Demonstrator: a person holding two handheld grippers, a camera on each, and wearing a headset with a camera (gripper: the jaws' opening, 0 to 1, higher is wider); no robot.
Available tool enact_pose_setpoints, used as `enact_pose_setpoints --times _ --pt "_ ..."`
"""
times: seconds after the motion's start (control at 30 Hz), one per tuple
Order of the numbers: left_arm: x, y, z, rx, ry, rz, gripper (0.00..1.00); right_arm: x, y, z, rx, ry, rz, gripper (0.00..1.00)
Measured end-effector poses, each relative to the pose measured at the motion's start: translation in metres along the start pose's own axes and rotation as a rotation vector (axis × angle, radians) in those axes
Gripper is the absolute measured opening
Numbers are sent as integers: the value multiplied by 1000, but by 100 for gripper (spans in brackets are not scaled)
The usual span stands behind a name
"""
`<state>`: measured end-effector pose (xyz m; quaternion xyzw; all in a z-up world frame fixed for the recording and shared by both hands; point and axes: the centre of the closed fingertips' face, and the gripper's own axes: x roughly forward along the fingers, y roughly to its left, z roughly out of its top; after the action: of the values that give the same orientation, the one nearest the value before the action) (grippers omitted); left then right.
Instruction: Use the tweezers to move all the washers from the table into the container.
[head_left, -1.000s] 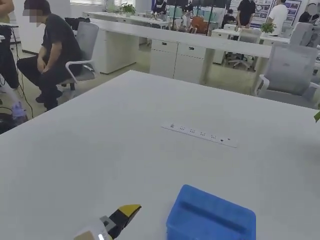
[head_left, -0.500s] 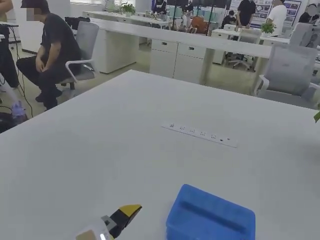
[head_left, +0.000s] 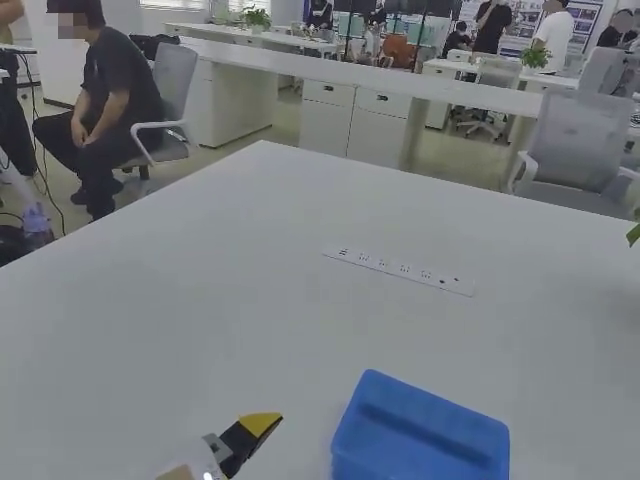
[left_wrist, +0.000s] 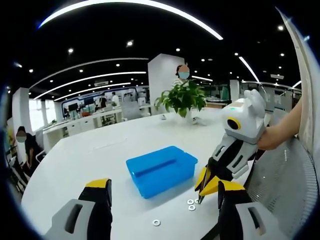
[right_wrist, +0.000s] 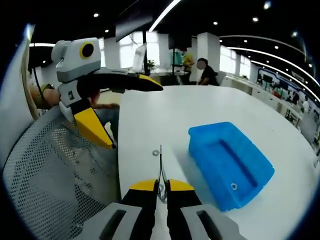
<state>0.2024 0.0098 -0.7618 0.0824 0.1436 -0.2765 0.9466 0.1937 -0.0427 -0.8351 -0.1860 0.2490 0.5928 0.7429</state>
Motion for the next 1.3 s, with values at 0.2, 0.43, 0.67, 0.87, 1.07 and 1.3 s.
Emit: enact_pose_setpoints --times 0.2,0.43,0.67,0.87,1.07,1.3 --pt "-1 1 2 -11 -16 -1 90 -2 -4 -2 71 -19 -21 3" --pt "1 -1 -3 8 17 -3 90 -5 -19 -4 285 -74 -58 3" --pt "1 0 -5 12 21 3 90 -10 -20 -1 383 -140 -54 3" --pt "1 2 -4 17 20 12 89 -21 -29 10 406 -177 -75 3" --pt "1 2 -5 17 23 11 89 -29 -36 21 415 -213 -89 3" --pt "1 1 -5 16 21 6 89 -40 -46 37 411 -259 -108 3"
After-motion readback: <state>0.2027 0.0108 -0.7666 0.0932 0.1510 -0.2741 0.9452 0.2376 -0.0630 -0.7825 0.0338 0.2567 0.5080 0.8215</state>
